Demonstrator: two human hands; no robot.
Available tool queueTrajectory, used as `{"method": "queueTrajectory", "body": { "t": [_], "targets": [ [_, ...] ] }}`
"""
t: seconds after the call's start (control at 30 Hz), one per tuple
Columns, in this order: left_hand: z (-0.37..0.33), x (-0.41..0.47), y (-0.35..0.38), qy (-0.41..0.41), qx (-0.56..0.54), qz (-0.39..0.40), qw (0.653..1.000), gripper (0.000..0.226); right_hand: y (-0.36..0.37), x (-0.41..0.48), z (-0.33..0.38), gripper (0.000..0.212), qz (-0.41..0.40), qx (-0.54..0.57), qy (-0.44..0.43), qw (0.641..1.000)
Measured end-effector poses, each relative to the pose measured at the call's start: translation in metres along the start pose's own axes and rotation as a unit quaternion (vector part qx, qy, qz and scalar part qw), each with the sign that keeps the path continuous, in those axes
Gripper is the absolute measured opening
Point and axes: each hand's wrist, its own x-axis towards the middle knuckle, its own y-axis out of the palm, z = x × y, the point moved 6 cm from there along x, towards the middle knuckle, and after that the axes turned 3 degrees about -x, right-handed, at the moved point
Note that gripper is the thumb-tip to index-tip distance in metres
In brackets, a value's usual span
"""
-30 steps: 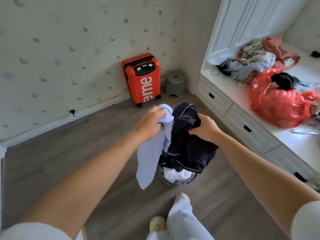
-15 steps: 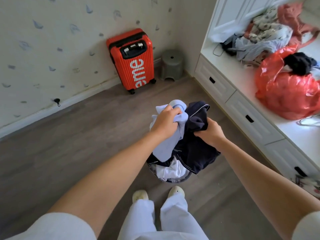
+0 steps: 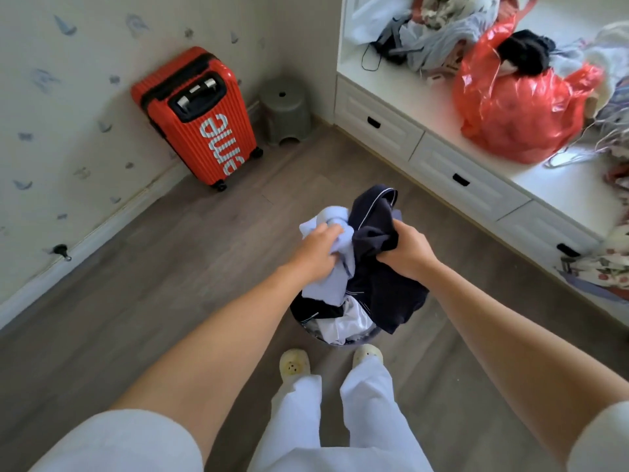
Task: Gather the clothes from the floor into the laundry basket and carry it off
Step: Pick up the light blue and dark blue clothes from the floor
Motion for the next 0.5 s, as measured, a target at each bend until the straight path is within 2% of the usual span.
{"method": "queueTrajectory", "body": {
  "t": [0.1,0.27,0.43,0.5],
  "targets": [
    [0.034,-0.004,0.027,-0.014,0.012,0.048,0.999,0.025,0.031,-0.002,-0.004,0.038,0.02,0.0,0.016,1.0],
    [0.075,0.01,0.065,-0.056,0.0,0.063,0.996,0.019,0.079,0.018,-0.036,0.045,0.063,0.025,0.05,0.996],
    [0.122,0.037,0.118,-0.089,-0.028,0.064,0.994,0.014,0.138,0.047,-0.087,0.038,0.088,0.059,0.085,0.991],
    [0.145,0.048,0.143,-0.101,-0.002,0.061,0.993,0.026,0.166,0.062,-0.11,0.034,0.093,0.067,0.094,0.989]
  ]
}}
